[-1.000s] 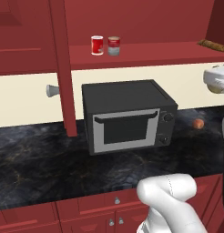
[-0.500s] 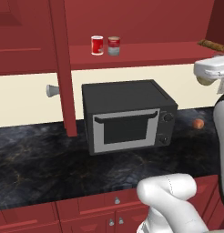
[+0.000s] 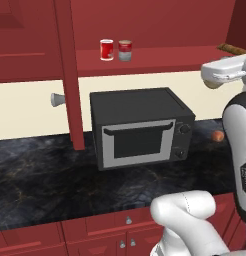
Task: Pick the cans from the counter and place them in their designated side in the cabinet.
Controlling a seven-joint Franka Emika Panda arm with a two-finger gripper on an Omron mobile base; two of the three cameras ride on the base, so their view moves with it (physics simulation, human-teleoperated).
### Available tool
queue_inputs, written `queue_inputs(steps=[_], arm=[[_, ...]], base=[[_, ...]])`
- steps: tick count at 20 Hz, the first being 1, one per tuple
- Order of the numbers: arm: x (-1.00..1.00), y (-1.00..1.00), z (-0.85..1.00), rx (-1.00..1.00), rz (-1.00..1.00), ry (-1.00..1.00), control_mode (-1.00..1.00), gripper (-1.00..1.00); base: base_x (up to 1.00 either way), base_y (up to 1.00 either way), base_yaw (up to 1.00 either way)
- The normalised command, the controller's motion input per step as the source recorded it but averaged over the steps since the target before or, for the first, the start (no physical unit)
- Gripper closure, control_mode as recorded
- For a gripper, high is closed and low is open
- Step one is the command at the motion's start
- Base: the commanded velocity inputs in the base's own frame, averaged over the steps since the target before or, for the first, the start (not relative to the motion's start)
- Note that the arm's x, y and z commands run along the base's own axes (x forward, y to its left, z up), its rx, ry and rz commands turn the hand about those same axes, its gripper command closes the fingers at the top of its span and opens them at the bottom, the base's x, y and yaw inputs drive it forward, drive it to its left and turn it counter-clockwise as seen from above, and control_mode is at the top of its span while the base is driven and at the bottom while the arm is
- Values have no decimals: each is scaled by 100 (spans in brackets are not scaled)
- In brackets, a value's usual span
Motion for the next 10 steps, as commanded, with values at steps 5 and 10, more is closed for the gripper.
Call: queue_inputs(steps=[5, 10], arm=[[35, 13, 4, -1, 3, 0, -100, 100], [39, 10, 0, -2, 3, 0, -100, 100]], base=[[0, 0, 0], [0, 0, 0]])
